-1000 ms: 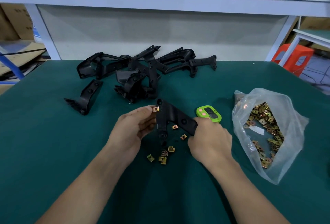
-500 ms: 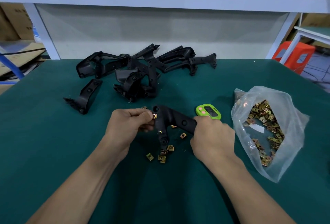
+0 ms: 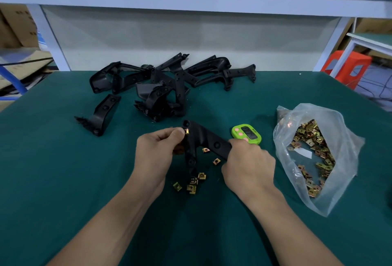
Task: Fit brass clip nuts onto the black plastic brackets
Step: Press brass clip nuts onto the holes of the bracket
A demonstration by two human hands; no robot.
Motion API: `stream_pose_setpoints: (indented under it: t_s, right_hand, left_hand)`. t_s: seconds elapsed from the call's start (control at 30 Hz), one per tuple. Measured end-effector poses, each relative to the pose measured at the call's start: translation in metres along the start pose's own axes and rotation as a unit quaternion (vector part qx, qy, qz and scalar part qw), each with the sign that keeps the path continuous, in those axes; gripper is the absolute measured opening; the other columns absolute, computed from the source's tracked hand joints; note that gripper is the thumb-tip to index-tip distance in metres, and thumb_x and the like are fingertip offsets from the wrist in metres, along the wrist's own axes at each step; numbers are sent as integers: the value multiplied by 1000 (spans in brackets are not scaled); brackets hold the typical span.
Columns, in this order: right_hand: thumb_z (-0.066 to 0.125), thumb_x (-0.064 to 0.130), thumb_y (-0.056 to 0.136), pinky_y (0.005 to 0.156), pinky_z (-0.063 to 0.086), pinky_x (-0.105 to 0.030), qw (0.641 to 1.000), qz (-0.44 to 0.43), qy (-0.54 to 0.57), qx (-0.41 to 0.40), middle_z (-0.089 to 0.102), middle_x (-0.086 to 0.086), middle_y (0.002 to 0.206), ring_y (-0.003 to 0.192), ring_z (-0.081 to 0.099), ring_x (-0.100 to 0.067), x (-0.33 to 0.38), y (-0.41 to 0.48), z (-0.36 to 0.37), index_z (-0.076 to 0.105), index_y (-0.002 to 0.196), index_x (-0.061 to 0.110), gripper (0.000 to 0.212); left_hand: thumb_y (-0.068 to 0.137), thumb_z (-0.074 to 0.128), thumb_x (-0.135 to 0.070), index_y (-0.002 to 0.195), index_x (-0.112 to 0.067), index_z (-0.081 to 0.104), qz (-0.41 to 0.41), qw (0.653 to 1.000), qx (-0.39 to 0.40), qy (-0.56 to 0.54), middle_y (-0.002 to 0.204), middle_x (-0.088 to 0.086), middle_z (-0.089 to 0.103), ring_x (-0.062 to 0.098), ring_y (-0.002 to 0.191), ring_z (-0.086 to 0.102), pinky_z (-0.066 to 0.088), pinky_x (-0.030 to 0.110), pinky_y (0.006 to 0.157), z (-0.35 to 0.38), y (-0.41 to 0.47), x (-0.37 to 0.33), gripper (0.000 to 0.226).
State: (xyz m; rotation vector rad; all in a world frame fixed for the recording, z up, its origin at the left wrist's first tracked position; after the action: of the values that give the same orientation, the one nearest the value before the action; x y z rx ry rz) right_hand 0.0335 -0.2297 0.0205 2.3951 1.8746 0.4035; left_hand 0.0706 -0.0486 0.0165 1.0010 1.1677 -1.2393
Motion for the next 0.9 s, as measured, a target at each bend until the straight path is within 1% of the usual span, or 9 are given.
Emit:
stream_pose_setpoints:
  t_s: [0.13,0.2,0.27,0.4,0.5,0.6,0.7,0.83,0.9]
  right_hand:
    - [65,23,78,59,33,-31,999,1,33,6,41,9,61,65,45,-28,4,0,2,48,83,30,19]
    - [64,23,79,59,33,-31,1000,-3,29,3,53,7,67,66,46,-28,5,0,1,46,83,30,20]
    - [64,23,80,58,32,-30,1000,-8,14,-7,63,5,75,66,47,-28,4,-1,0,45,84,30,20]
    - [64,22,79,54,27,-30,999,-27,-3,-28,65,5,76,63,45,-28,6,-3,-3,44,82,29,21]
    - [66,26,80,52,24,-30,999,-42,0,-25,58,7,69,60,40,-26,6,-4,-4,44,82,29,22]
    - [65,26,81,52,22,-30,999,-46,13,-11,39,8,58,58,39,-25,8,-6,-1,44,81,28,21]
    - [65,27,81,51,22,-30,998,-51,22,-6,34,9,58,58,39,-25,7,-5,0,43,80,28,22]
    - [64,24,78,48,16,-28,998,-55,26,-19,33,9,57,57,38,-27,4,-4,0,42,79,28,22]
    - [64,22,77,50,22,-30,997,-54,42,-17,35,9,57,59,40,-28,3,-3,1,43,78,27,21]
  left_hand:
    - [85,78,-42,82,-40,79,56,990,-27,127,74,-10,77,6,73,74,57,23,68,7,-10,2,4]
    - [82,74,-53,74,-39,75,99,970,-56,213,60,-14,69,0,58,66,50,16,53,6,-15,1,16]
    - [80,69,-58,62,-33,67,136,952,-73,266,47,-12,57,2,44,53,40,17,43,7,-19,-2,31]
    - [75,63,-64,63,-34,65,158,923,-103,336,49,-17,60,5,49,58,46,27,51,8,-22,-8,32]
    - [74,61,-62,64,-36,68,159,915,-105,356,49,-18,60,6,48,59,53,32,54,4,-20,-10,28]
    - [74,60,-58,63,-44,65,179,908,-95,367,44,-20,54,5,47,54,42,26,51,1,-19,-13,18]
    - [77,63,-55,59,-37,63,178,910,-97,362,45,-19,55,7,49,54,44,27,52,0,-19,-10,25]
    - [80,66,-52,63,-21,62,160,932,-87,314,47,-8,57,14,46,54,53,39,51,5,-20,-7,35]
    - [80,66,-48,62,-18,63,171,940,-73,285,49,-3,56,17,48,55,51,37,50,5,-18,-6,35]
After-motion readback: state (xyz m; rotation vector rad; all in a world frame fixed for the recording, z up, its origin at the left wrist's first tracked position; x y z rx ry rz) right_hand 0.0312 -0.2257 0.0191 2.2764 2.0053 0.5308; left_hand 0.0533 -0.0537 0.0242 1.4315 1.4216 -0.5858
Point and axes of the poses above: each hand's wrist, its own y-axis towards the middle knuckle, its own z-axis out of the palm, x = y × z, the point moved 1 cm from there along y, towards the middle knuckle
